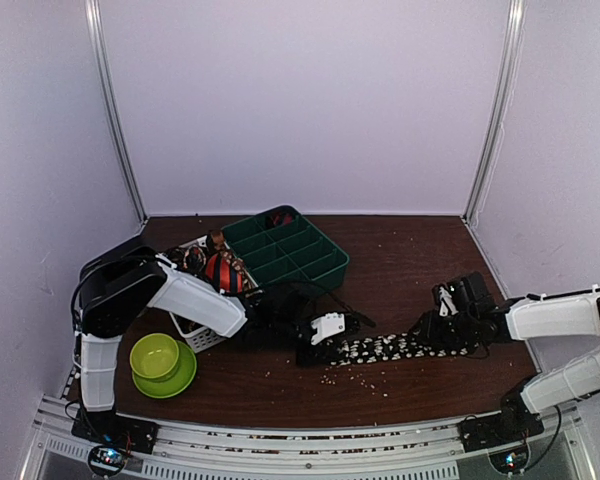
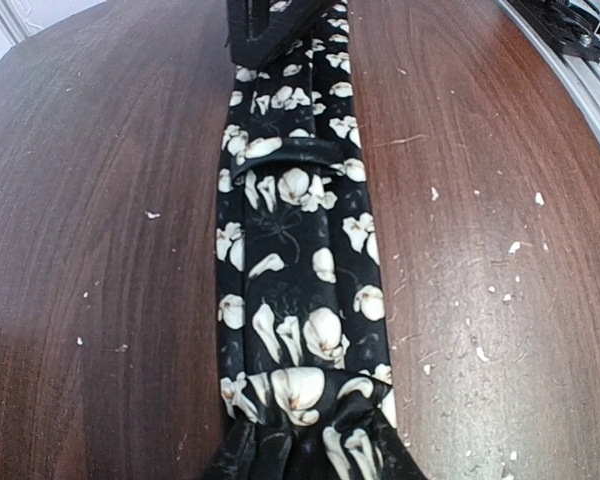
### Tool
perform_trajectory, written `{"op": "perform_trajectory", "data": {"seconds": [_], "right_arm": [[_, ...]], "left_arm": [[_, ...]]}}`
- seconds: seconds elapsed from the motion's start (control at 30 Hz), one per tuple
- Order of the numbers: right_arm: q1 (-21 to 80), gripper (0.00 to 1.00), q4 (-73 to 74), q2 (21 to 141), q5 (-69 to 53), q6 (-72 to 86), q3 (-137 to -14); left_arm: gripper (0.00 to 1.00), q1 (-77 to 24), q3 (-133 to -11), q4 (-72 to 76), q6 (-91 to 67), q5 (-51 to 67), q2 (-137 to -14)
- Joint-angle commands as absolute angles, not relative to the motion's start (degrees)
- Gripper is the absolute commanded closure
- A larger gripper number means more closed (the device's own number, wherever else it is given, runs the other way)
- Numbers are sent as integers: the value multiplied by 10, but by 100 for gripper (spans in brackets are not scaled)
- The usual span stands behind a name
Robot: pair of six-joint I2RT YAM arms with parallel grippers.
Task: Roll the ties
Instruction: Roll the tie at the center of the board.
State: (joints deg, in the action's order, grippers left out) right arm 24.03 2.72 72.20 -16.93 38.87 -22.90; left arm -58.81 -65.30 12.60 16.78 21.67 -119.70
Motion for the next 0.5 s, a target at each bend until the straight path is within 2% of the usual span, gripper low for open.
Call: {"op": "perform_trajectory", "data": {"seconds": [0.0, 0.2, 0.33, 0.47], "right_arm": [[234, 60, 57, 765, -151, 380, -242], [256, 51, -5, 720, -252, 381, -251], [310, 42, -60, 725, -287, 419, -254], [383, 44, -144, 762, -298, 481, -264]], "left_arm": [[77, -585, -634, 12, 177, 219, -1210], [75, -586, -634, -3, 170, 211, -1207], [73, -585, -633, -9, 166, 208, -1202], [71, -585, -633, -9, 164, 206, -1201]]}}
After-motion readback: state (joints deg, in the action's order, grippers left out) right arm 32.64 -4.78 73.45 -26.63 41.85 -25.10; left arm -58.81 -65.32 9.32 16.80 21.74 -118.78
